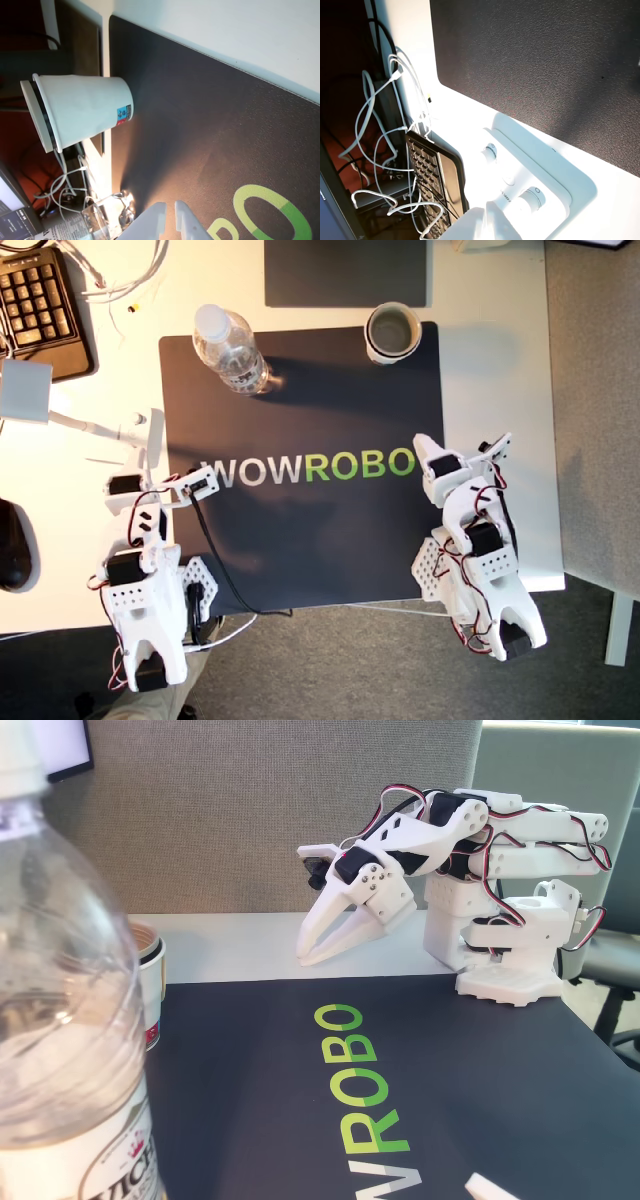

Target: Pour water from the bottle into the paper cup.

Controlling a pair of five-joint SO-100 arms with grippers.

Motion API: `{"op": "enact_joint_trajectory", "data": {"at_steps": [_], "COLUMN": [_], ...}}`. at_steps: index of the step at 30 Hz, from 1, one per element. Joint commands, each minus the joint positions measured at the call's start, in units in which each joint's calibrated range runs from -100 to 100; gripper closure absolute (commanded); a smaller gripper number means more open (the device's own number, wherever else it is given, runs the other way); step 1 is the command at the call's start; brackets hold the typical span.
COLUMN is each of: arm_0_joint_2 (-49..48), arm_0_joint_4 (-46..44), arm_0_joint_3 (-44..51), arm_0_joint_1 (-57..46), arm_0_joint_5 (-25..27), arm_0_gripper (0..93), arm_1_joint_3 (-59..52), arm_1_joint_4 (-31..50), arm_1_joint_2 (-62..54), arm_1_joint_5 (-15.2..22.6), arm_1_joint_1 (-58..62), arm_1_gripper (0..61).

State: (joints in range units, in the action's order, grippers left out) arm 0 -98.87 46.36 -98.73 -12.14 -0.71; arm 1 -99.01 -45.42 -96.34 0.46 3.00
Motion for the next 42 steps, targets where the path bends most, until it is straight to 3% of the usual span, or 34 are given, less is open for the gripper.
{"op": "enact_joint_trajectory", "data": {"at_steps": [1, 31, 33, 36, 37, 39, 40, 41, 42], "arm_0_joint_2": [-0.87, -0.87, 6.17, 24.15, 31.62, 42.83, 47.35, 49.35, 53.26], "arm_0_joint_4": [-2.16, -2.16, -8.11, -21.80, -27.33, -35.56, -41.84, -46.32, -56.50], "arm_0_joint_3": [-1.18, -1.18, -0.36, 4.27, 7.91, 14.09, 14.45, 13.54, 10.73], "arm_0_joint_1": [0.23, 3.24, 1.41, -4.74, -7.75, -12.34, -14.17, -15.08, -16.65], "arm_0_joint_5": [-0.05, 1.32, 3.27, 6.64, 9.04, 14.31, 17.48, 19.29, 22.95], "arm_0_gripper": [92.7, 92.7, 92.7, 92.7, 92.7, 92.7, 92.7, 92.7, 92.7], "arm_1_joint_3": [-0.90, -0.90, -0.90, -0.72, -0.90, -0.44, -0.26, -0.17, -0.08], "arm_1_joint_4": [-0.17, -0.17, 0.24, 10.94, 21.89, 51.63, 67.88, 76.14, 91.99], "arm_1_joint_2": [-0.83, -0.83, -0.40, 9.31, 18.32, 41.68, 53.10, 58.68, 69.33], "arm_1_joint_5": [-0.34, -0.10, -0.24, 4.84, 9.08, 18.71, 24.52, 26.72, 31.26], "arm_1_joint_1": [0.29, -0.31, 0.05, 3.40, 4.95, 11.77, 13.80, 14.88, 15.47], "arm_1_gripper": [58.3, 58.3, 58.3, 58.3, 58.3, 58.3, 58.3, 58.3, 58.3]}}
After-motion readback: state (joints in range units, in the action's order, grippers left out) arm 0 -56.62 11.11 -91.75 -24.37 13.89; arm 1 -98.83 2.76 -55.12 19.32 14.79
